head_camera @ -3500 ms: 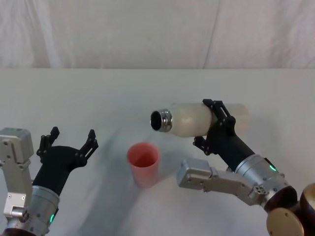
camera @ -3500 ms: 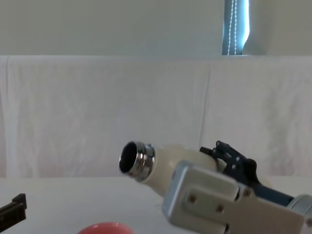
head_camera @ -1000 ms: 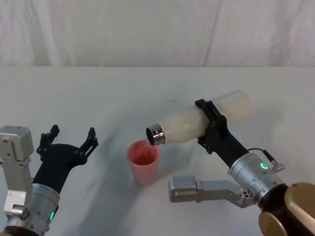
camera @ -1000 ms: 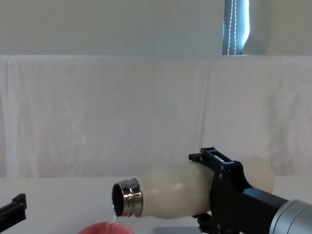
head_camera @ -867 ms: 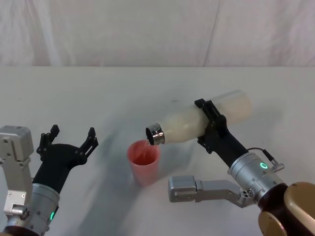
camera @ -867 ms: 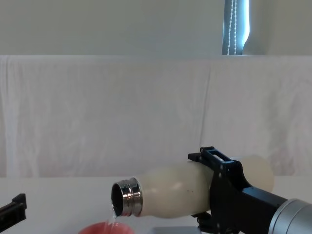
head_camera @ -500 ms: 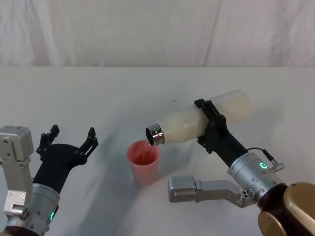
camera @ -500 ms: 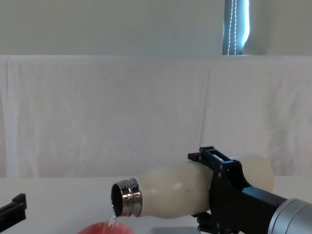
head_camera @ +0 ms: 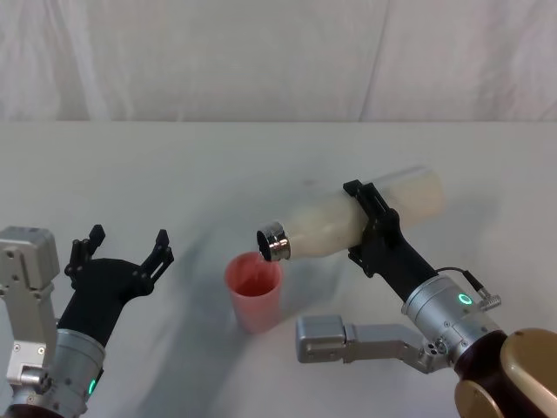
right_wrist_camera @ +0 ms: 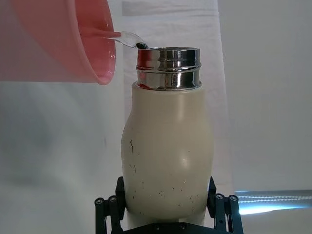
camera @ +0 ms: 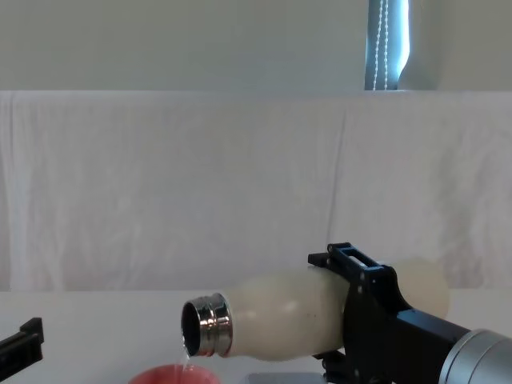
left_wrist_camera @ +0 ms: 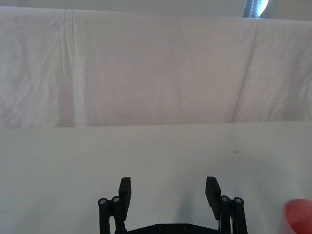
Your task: Grasp the thermos with one hand and pour water into the cup lid.
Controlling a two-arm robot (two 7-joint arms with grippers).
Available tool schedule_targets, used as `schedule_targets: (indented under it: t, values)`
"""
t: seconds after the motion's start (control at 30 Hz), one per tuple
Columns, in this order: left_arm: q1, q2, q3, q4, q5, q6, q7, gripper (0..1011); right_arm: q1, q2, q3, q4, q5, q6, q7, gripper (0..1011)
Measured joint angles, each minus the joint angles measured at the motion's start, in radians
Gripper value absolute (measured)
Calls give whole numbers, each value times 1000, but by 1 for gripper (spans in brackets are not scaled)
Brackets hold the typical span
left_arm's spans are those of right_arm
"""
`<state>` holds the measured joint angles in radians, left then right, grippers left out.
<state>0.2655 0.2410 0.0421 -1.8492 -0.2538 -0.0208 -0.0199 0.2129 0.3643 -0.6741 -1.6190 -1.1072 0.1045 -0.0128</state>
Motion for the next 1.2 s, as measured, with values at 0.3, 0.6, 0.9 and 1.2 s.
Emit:
schedule_targets:
  t: [0.3,0.6,0.9,1.2]
  values:
    - [0,0,0,0,0,0,0,1001,-11,-14,21,-1,45,-7,0,950]
    - [0,0,0,0,0,0,0,1001,-28,-29,47,-7,91,-20,-2,950]
    - [0,0,0,0,0,0,0,1001,-39,-41,64,-16,112,-20,-3,950]
    - [0,0,0,0,0,0,0,1001,-52,-61,89,-16,167,-39,-3,950]
